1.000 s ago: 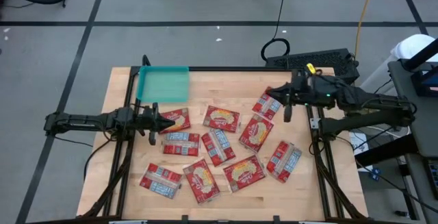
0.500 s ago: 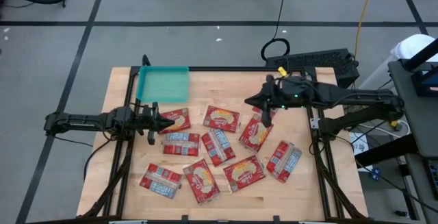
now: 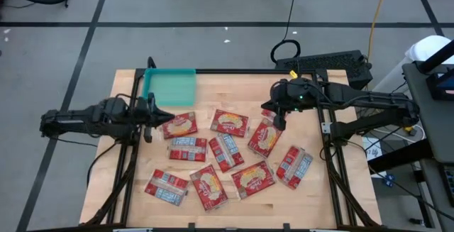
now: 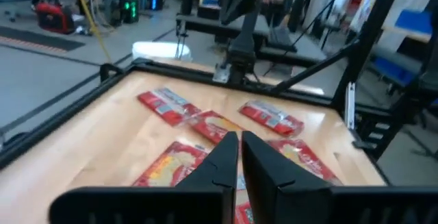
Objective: Sort popcorn bags into baskets
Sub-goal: Put the red popcorn bag into the blue bin
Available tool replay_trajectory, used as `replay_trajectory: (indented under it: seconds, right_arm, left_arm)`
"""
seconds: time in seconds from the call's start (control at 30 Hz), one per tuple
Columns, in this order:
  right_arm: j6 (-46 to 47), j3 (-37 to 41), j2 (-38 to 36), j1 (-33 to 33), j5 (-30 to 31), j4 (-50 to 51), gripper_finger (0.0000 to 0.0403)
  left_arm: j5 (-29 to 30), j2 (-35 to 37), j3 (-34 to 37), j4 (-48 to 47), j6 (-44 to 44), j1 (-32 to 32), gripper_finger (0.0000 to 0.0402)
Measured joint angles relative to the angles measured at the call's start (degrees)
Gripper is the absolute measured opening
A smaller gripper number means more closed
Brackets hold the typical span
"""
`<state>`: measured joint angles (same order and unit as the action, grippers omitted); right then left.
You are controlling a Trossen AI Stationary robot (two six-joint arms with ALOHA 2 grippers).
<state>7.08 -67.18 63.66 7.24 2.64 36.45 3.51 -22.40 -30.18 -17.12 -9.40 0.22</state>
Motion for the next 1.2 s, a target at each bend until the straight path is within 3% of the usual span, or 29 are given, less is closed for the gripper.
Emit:
replay_trajectory:
  seconds: [0.17, 0.43, 0.7, 0.9, 1.07, 1.2]
  right_arm:
    - [-0.6, 0.4, 0.0, 3.2, 0.0, 3.7, 0.0]
    - [1.6, 6.8, 0.0, 6.2, -2.6, 3.5, 0.0]
    - [16.3, 17.0, 0.0, 7.4, -4.1, 6.1, 0.0005]
    - [28.1, 25.1, 0.0, 7.4, -6.4, 4.8, 0.0046]
    - [40.1, 31.2, 0.0, 9.9, -13.2, 2.9, 0.0096]
    - [43.2, 34.9, 0.0, 13.9, -17.9, 0.5, 0.0139]
  left_arm:
    - [5.0, -7.6, -9.2, -2.6, -2.1, 0.0, 0.0023]
    - [5.6, -19.4, -16.0, -2.4, -6.8, 0.1, 0.0023]
    - [5.1, -28.3, -17.4, -2.5, -15.8, 0.0, 0.0023]
    - [4.9, -33.0, -17.4, -2.3, -20.8, 0.0, 0.0024]
    - [2.6, -35.5, -17.4, 0.4, -20.1, 0.0, 0.0024]
    - [2.4, -36.8, -17.4, 1.6, -19.5, 0.1, 0.0024]
